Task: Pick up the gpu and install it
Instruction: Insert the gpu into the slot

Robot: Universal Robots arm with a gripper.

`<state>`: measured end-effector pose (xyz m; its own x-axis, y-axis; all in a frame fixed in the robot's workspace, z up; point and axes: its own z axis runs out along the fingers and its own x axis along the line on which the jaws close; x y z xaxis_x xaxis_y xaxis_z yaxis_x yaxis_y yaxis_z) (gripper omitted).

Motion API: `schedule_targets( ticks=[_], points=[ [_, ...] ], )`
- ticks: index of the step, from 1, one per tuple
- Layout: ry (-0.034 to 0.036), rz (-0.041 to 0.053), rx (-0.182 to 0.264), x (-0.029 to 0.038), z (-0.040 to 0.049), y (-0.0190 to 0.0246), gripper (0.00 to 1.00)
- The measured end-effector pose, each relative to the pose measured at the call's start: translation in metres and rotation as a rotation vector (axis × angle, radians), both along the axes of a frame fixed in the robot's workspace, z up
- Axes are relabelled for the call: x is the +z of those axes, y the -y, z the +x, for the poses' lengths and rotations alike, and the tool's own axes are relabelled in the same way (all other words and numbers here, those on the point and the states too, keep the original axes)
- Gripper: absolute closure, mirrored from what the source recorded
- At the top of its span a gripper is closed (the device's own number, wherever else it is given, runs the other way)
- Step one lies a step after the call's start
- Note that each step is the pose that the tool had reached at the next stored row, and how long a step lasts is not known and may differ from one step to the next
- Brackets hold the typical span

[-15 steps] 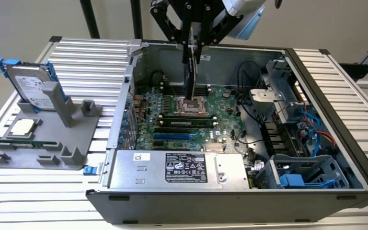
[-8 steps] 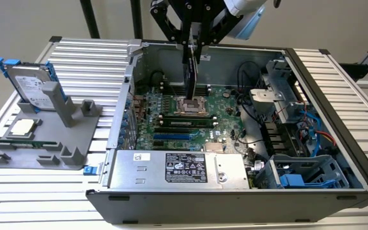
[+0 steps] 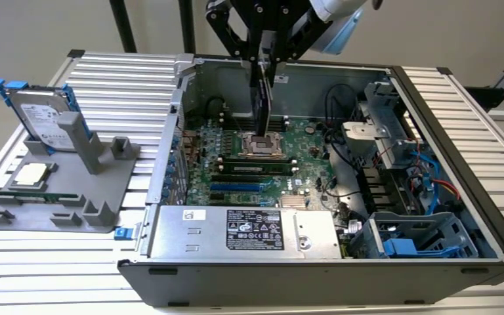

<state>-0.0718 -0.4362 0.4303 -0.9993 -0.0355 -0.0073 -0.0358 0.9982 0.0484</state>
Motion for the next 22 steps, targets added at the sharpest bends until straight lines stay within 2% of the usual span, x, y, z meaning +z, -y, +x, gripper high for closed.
schedule_targets(
  ticks=[22],
  points=[
    [0.0000,0.0000,0.084,0.0001,0.0083,0.0000,1.00]
  ],
)
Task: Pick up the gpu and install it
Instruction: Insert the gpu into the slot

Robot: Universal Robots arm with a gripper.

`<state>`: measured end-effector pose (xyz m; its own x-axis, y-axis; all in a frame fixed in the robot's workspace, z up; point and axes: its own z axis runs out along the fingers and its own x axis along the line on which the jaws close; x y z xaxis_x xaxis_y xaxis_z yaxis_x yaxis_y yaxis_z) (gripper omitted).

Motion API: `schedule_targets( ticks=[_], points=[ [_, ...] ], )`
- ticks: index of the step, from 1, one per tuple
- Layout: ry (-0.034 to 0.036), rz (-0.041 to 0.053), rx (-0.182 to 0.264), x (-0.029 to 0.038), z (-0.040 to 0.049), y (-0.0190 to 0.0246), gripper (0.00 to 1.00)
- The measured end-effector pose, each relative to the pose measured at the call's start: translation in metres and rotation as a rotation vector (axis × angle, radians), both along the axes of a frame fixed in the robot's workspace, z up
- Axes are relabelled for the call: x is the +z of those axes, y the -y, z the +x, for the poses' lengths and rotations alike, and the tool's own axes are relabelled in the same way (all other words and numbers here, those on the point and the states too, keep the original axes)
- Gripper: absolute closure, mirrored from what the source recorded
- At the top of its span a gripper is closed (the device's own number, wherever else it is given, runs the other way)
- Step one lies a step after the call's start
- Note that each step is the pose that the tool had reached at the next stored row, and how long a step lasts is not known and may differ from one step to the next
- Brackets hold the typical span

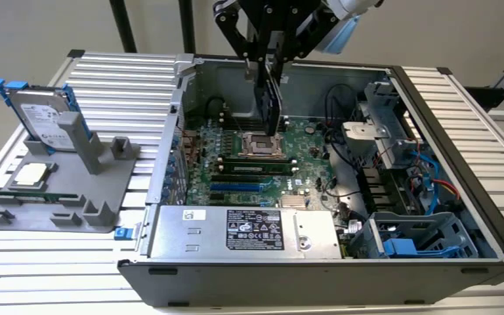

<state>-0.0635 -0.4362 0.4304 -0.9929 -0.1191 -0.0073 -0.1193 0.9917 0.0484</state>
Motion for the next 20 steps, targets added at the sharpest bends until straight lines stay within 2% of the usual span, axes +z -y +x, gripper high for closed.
schedule_targets(
  ticks=[11,20],
  points=[
    [0.0000,0.0000,0.041,0.0003,0.0055,0.0000,1.00],
    [0.0000,0.0000,0.088,0.0005,0.0064,0.0000,1.00]
  ],
)
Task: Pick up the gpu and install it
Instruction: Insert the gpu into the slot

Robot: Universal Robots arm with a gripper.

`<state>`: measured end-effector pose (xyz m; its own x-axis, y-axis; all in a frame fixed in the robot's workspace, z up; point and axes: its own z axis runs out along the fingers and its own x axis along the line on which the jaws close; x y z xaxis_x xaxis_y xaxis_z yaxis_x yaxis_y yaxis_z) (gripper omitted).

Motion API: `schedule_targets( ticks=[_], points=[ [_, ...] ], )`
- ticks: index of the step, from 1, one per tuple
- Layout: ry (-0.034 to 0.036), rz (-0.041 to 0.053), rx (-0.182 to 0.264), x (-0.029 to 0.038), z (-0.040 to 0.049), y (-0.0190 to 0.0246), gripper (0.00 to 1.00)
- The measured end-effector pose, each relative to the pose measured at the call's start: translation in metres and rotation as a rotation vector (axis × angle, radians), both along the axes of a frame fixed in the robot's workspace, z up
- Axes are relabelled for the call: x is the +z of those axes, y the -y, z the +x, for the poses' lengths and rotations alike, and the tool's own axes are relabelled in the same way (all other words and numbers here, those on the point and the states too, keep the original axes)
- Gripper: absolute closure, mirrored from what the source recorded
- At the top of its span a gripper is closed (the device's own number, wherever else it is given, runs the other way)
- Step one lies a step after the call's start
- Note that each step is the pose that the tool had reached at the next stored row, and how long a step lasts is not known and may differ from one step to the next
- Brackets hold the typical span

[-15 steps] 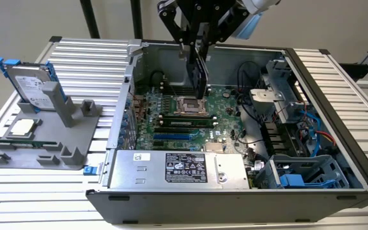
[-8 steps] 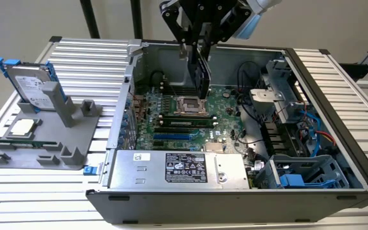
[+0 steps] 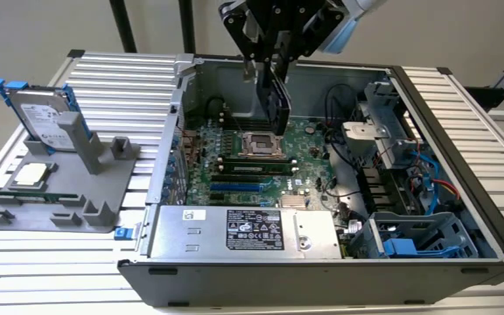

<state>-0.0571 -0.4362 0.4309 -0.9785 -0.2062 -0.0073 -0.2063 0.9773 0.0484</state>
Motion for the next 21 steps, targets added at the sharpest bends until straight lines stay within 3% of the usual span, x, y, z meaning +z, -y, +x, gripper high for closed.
schedule_targets(
  ticks=[12,21],
  points=[
    [0.0001,0.0000,0.080,0.0001,0.0001,0.0000,1.00],
    [0.0000,0.0000,0.085,0.0001,0.0001,0.0000,1.00]
  ],
)
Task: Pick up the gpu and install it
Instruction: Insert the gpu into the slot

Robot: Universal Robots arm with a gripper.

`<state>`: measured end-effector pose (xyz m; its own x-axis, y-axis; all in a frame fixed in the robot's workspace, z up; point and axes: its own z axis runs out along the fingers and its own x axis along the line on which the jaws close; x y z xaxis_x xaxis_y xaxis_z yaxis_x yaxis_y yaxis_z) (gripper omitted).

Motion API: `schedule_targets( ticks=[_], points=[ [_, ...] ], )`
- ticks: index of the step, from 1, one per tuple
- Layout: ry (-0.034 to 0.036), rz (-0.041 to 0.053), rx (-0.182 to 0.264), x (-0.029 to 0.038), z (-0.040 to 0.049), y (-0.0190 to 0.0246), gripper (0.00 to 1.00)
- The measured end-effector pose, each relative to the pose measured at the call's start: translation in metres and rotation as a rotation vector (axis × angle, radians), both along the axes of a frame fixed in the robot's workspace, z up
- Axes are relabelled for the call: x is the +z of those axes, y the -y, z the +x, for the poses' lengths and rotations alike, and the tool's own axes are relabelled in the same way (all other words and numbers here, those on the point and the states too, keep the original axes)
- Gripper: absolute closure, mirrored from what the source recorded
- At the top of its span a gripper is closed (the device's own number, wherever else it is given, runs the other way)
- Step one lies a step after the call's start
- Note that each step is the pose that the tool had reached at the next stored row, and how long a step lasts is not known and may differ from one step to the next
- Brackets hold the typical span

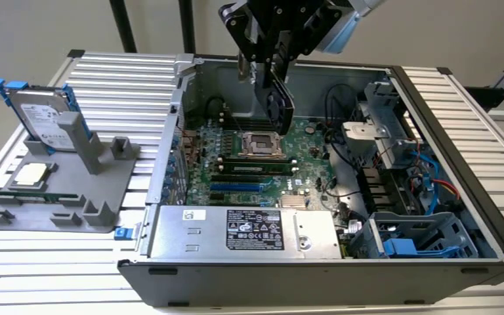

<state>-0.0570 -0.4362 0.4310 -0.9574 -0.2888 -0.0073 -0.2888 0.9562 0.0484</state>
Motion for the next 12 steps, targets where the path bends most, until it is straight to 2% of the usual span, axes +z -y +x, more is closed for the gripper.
schedule_targets(
  ticks=[7,12],
  points=[
    [0.0000,0.0000,0.002,0.0000,0.0000,0.0000,1.00],
    [0.0000,0.0000,0.024,0.0000,0.0000,0.0000,1.00]
  ],
)
